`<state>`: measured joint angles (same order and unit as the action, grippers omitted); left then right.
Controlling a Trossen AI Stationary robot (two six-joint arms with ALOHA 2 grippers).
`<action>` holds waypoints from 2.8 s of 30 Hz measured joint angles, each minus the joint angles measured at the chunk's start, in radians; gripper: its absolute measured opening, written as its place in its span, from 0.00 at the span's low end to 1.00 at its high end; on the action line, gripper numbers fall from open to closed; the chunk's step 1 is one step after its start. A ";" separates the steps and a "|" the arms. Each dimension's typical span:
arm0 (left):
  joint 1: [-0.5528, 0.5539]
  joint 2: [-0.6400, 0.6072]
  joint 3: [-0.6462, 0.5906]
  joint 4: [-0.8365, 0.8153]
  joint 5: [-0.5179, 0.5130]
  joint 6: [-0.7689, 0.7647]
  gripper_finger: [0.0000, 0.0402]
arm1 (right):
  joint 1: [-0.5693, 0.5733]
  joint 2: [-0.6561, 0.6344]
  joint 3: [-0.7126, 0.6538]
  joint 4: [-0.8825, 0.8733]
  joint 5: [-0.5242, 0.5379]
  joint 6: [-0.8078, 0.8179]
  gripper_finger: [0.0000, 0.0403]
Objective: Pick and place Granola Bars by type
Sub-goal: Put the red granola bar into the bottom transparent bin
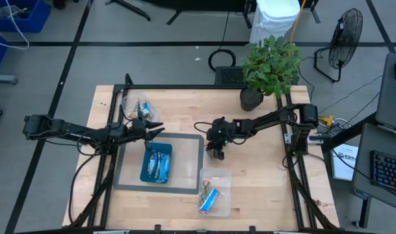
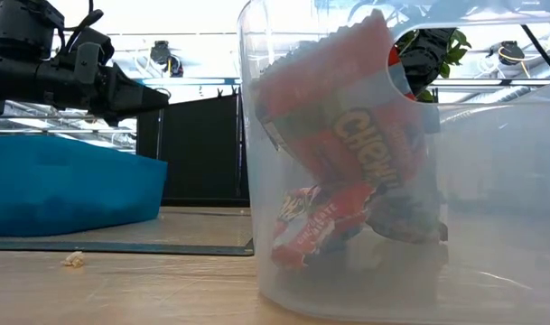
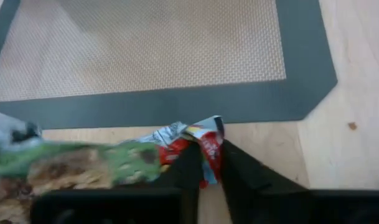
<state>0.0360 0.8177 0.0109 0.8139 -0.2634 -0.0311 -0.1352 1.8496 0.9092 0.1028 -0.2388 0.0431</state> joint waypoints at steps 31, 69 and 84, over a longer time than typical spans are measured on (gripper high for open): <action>0.000 0.000 0.000 -0.001 0.000 0.000 0.28 | 0.189 -0.506 -0.003 -0.222 0.161 -0.108 0.00; 0.000 0.000 0.000 -0.001 0.000 0.000 0.28 | 0.573 -0.514 -0.196 0.457 -0.054 0.033 0.00; 0.000 0.000 0.000 0.002 0.000 0.000 0.28 | 0.530 -0.217 0.003 0.304 0.041 0.277 0.00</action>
<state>0.0357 0.8177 0.0107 0.8156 -0.2634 -0.0311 0.3948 1.6324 0.9119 0.4064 -0.1976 0.3201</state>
